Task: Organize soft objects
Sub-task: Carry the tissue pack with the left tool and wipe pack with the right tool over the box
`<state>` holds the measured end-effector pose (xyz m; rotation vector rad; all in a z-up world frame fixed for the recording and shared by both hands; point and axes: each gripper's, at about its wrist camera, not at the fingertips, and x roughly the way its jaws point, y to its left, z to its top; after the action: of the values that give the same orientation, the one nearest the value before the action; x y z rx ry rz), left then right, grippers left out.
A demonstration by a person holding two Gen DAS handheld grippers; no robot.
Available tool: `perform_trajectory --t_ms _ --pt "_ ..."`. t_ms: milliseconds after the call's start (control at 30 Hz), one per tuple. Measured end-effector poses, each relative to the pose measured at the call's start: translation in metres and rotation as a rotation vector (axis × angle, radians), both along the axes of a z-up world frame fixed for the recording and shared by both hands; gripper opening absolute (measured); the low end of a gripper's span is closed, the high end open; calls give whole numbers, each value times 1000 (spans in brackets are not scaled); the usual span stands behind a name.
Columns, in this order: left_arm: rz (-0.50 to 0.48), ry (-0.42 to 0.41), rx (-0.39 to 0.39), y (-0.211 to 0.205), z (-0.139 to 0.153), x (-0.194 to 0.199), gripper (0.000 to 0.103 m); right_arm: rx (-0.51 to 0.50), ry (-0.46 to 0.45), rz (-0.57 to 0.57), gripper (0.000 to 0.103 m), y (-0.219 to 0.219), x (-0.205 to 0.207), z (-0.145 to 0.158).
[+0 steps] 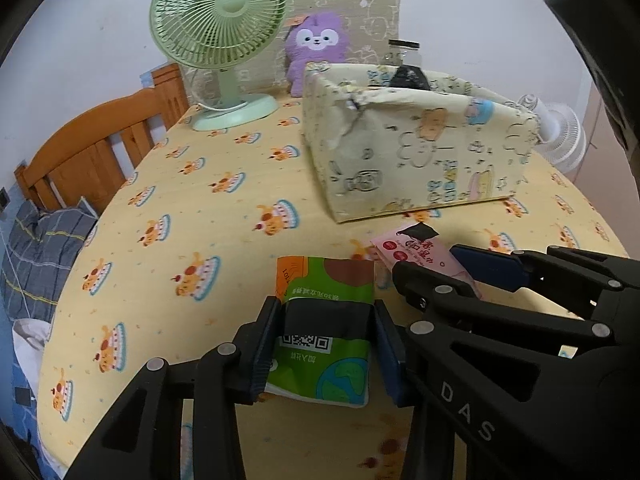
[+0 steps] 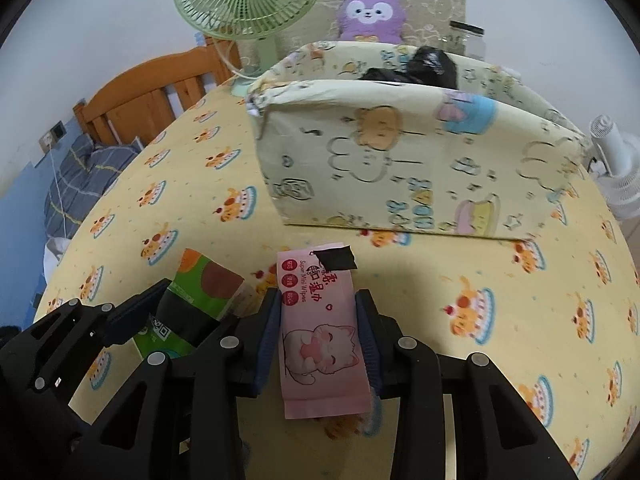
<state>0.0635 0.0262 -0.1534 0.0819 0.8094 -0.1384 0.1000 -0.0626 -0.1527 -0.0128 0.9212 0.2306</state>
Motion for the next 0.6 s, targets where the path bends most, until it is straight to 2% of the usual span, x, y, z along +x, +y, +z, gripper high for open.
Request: perform_trajectory --t_ms 600 --pt "-37 -57 -24 -52 32 -5 44 29 -89 -125 40 -62 -21 33"
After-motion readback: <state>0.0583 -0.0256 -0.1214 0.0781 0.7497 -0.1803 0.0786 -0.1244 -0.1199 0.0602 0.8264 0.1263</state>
